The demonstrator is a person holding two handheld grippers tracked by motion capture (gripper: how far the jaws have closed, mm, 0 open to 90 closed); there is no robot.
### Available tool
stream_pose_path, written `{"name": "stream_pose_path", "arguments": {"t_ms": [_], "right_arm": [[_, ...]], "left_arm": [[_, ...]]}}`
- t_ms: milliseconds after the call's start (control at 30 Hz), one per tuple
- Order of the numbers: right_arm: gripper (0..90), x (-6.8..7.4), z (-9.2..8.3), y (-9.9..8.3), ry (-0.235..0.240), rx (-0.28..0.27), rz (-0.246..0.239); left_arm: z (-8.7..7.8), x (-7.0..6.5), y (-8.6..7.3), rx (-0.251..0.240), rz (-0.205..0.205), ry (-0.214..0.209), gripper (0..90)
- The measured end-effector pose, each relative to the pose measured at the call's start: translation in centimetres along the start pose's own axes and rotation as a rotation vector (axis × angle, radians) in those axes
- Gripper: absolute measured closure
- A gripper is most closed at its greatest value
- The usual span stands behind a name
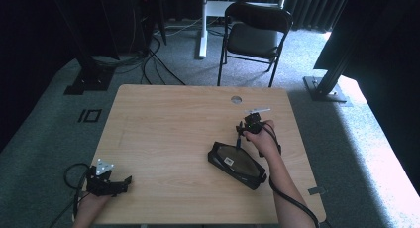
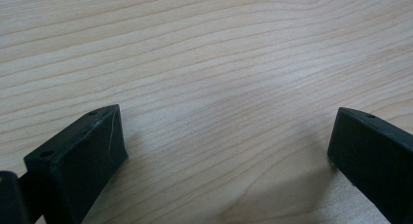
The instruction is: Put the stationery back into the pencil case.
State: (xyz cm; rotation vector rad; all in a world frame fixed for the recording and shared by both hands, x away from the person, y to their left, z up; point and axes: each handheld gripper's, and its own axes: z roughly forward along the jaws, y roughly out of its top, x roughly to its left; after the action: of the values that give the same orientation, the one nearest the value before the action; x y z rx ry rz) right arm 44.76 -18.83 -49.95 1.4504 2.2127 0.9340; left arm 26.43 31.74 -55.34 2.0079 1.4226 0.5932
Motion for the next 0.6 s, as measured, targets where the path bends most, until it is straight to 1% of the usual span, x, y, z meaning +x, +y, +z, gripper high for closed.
{"name": "stream_pose_path", "arguments": {"t_ms": [33, 100, 133, 200, 367, 400, 533, 567, 600], "right_arm": [[56.7, -0.1, 0.5, -0.2, -0.005, 0.014, 0.004], [57.0, -0.1, 0.9, -0.5, -0.017, 0.033, 0.009], [57.0, -0.2, 1.1, -0.6, -0.02, 0.038, 0.011], [57.1, -0.2, 1.4, -0.7, -0.013, 0.045, 0.03], [57.8, -0.2, 2.0, -0.9, -0.019, 0.066, 0.034], [58.2, -0.2, 2.2, -0.9, -0.03, 0.079, 0.041], [59.2, -0.2, 2.5, -1.0, -0.027, 0.089, 0.047], [61.7, -0.3, 2.7, -1.0, -0.026, 0.093, 0.046], [61.7, -0.3, 2.7, -1.0, -0.026, 0.093, 0.046]], "left_arm": [[0.0, 0.0, 0.0, 0.0, 0.0, 0.0, 0.6], [0.0, 0.0, 0.0, 0.0, 0.0, 0.0, 0.6], [0.0, 0.0, 0.0, 0.0, 0.0, 0.0, 0.6], [0.0, 0.0, 0.0, 0.0, 0.0, 0.0, 0.5], [0.0, 0.0, 0.0, 0.0, 0.0, 0.0, 0.6], [0.0, 0.0, 0.0, 0.0, 0.0, 0.0, 0.5], [0.0, 0.0, 0.0, 0.0, 0.0, 0.0, 0.6], [0.0, 0.0, 0.0, 0.0, 0.0, 0.0, 0.6], [0.0, 0.0, 0.0, 0.0, 0.0, 0.0, 0.5]]}}
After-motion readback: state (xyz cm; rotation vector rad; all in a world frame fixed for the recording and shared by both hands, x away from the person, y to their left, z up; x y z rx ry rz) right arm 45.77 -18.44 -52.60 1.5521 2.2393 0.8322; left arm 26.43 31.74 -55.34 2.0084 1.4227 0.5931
